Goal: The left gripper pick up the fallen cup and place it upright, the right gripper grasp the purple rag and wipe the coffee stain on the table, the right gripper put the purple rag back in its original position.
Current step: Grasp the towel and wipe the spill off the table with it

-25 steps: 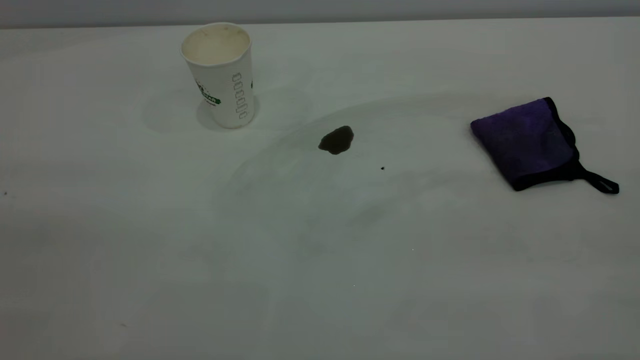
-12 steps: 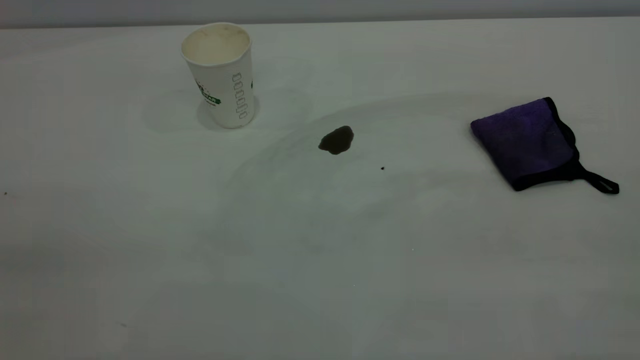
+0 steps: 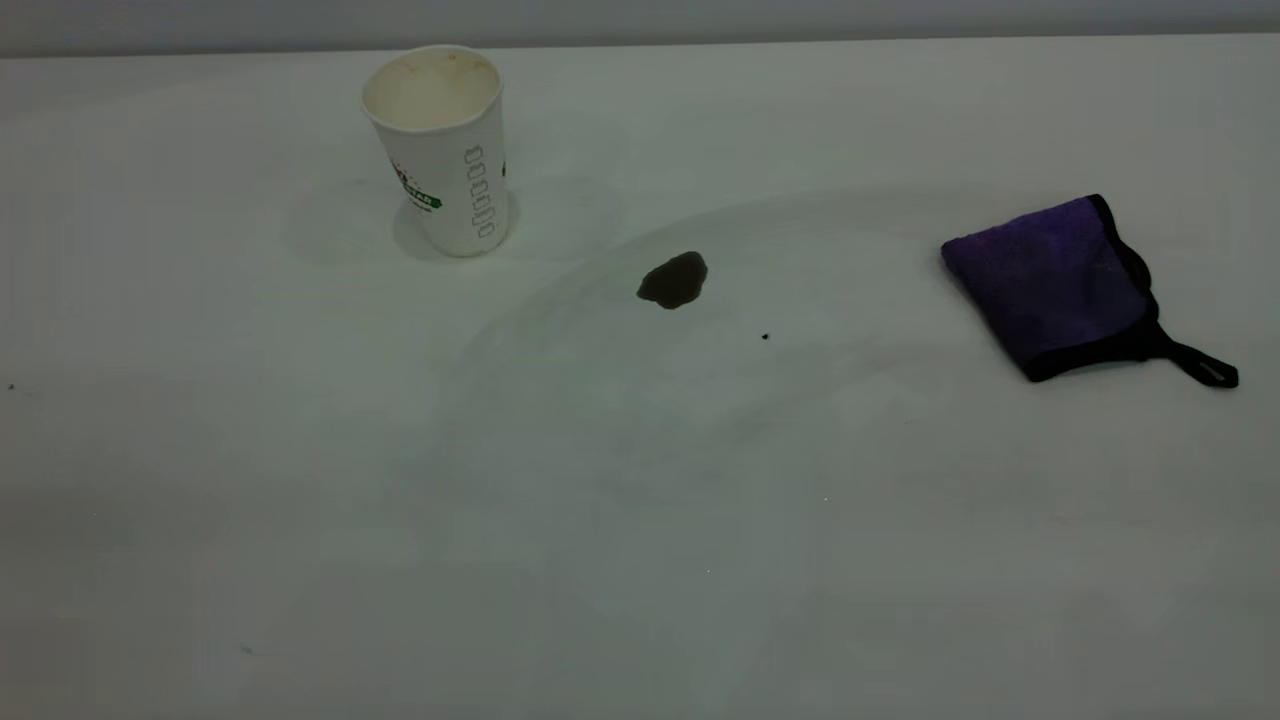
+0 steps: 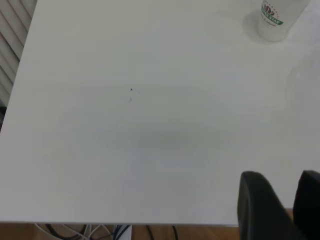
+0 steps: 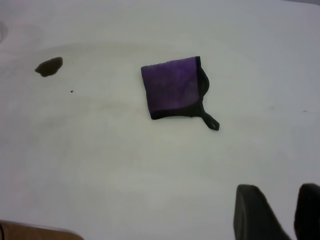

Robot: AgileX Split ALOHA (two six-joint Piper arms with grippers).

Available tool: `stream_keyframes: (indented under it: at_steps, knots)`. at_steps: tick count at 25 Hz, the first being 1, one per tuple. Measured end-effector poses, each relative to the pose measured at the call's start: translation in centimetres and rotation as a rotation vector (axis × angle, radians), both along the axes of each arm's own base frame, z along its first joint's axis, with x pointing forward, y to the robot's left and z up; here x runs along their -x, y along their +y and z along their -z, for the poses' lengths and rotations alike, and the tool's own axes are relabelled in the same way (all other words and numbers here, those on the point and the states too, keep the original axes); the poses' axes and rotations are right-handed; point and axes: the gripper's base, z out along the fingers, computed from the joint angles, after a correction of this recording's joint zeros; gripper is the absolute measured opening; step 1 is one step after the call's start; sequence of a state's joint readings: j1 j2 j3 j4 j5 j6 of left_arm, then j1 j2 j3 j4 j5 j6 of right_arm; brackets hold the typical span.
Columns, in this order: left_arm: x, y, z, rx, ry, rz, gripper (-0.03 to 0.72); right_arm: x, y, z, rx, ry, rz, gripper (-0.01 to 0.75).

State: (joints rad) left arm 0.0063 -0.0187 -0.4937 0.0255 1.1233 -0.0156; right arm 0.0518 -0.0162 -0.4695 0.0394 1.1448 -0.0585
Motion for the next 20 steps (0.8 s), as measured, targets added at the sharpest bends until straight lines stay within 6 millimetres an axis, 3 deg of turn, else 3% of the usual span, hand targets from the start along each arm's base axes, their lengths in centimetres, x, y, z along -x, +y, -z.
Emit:
stream_keyframes:
  at_steps: [15, 18, 20]
  knots:
    - [0.0, 0.0, 0.0, 0.0, 0.001, 0.0, 0.24, 0.0, 0.0, 0.0, -0.001, -0.001, 0.0, 0.24]
    - [0.0, 0.0, 0.0, 0.0, 0.001, 0.0, 0.24, -0.1, -0.3, -0.5, 0.031, -0.021, 0.022, 0.298]
    - [0.0, 0.0, 0.0, 0.0, 0.001, 0.0, 0.24, -0.6, -0.5, -1.7, 0.053, -0.016, 0.036, 0.411]
